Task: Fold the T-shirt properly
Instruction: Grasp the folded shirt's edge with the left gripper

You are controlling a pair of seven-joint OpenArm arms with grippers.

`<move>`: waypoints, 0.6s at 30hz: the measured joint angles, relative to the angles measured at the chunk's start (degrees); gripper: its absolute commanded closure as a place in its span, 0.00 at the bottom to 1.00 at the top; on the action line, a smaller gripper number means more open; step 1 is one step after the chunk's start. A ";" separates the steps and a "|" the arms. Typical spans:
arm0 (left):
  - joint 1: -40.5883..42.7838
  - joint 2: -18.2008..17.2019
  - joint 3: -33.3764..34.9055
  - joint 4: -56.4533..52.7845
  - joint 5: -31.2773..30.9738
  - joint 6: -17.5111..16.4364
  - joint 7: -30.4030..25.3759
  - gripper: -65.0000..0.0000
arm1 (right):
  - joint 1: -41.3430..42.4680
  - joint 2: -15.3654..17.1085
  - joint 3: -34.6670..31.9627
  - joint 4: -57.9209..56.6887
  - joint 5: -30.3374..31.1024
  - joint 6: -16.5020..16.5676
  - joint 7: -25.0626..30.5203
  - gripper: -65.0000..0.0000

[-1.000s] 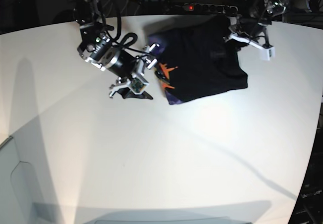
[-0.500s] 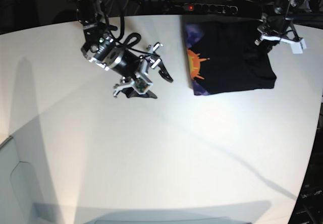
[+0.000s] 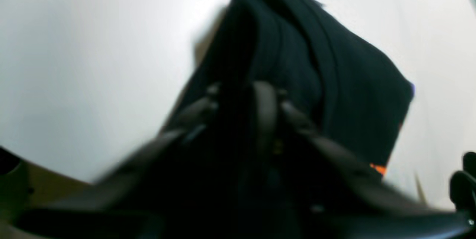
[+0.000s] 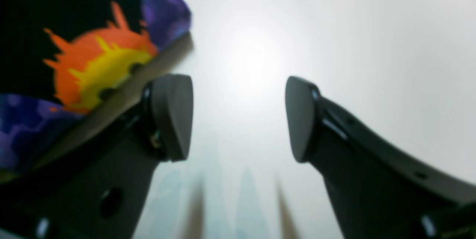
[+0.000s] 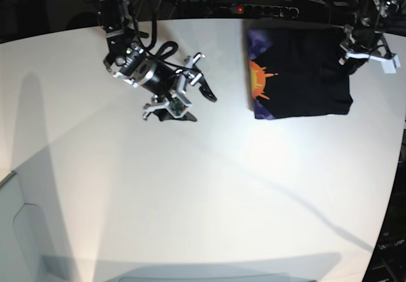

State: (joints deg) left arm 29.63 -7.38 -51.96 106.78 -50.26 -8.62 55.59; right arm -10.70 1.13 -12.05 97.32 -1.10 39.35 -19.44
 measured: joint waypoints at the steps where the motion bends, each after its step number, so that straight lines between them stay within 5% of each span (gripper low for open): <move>1: 0.02 0.04 -0.44 -0.33 -0.15 0.00 0.15 0.60 | 0.00 0.00 -0.02 0.00 -0.02 0.00 -0.04 0.39; 7: -0.48 -0.04 -5.01 -0.68 0.15 -0.17 0.00 0.36 | 0.00 0.00 -0.09 0.00 -0.02 0.00 -0.04 0.39; 18: -4.55 -1.25 -5.07 -10.82 0.46 -0.26 0.57 0.36 | 0.02 -0.02 -0.09 0.00 -0.02 0.00 -0.02 0.39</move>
State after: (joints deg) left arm 25.08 -8.62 -57.04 95.96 -49.80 -8.88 56.16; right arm -10.68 1.10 -12.14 97.32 -1.13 39.35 -19.46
